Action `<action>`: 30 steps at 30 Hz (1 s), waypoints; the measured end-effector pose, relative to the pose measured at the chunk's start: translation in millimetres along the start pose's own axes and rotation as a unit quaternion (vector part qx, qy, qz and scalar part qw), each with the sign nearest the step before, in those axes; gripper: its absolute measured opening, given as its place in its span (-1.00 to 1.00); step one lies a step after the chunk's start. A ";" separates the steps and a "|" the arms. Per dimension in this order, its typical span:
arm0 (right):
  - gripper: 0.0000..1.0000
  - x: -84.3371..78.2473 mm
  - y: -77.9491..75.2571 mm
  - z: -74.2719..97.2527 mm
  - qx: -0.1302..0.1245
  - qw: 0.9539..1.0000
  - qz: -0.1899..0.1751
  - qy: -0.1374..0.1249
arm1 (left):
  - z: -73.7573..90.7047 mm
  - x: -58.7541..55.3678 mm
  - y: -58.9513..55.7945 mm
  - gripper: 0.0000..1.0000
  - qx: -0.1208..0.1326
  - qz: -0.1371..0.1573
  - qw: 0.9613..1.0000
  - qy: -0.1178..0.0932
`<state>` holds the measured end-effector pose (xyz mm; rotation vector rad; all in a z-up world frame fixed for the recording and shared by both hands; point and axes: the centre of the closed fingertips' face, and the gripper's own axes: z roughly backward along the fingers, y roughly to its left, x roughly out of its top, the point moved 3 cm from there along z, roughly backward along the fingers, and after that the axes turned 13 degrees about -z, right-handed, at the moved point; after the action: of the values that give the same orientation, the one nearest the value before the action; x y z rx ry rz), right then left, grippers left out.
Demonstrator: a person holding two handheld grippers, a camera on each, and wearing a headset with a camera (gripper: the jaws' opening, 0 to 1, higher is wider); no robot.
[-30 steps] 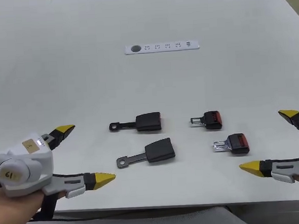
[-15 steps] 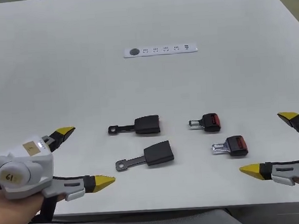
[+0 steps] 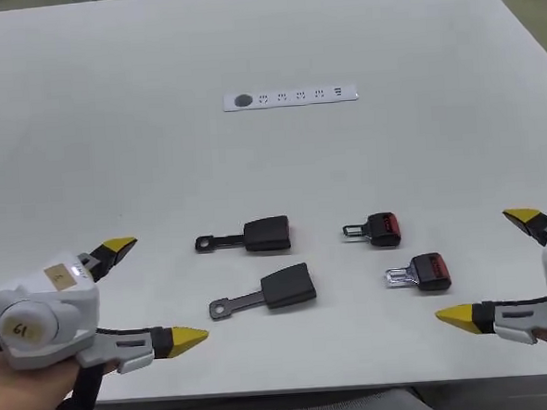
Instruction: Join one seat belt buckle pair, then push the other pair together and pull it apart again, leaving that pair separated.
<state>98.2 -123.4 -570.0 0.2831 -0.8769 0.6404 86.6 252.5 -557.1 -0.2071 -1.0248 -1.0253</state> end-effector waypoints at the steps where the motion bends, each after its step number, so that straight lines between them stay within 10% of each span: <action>1: 0.99 -0.1 0.0 -0.2 0.000 1.000 0.001 0.001 | 0.0 0.1 -0.3 0.97 0.000 0.001 1.000 0.000; 26: 0.90 -6.9 1.0 -3.3 0.010 0.999 0.026 0.024 | -2.3 -1.5 -4.1 0.95 -0.015 -0.010 1.000 0.010; 30: 0.81 -9.9 2.8 -3.3 0.015 0.998 0.039 0.037 | -5.8 -2.4 -10.5 0.92 -0.033 -0.067 0.997 0.033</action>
<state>93.8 -123.6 -579.9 0.2516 -0.8114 0.7330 81.6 244.9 -565.2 -0.1592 -0.9559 -1.1814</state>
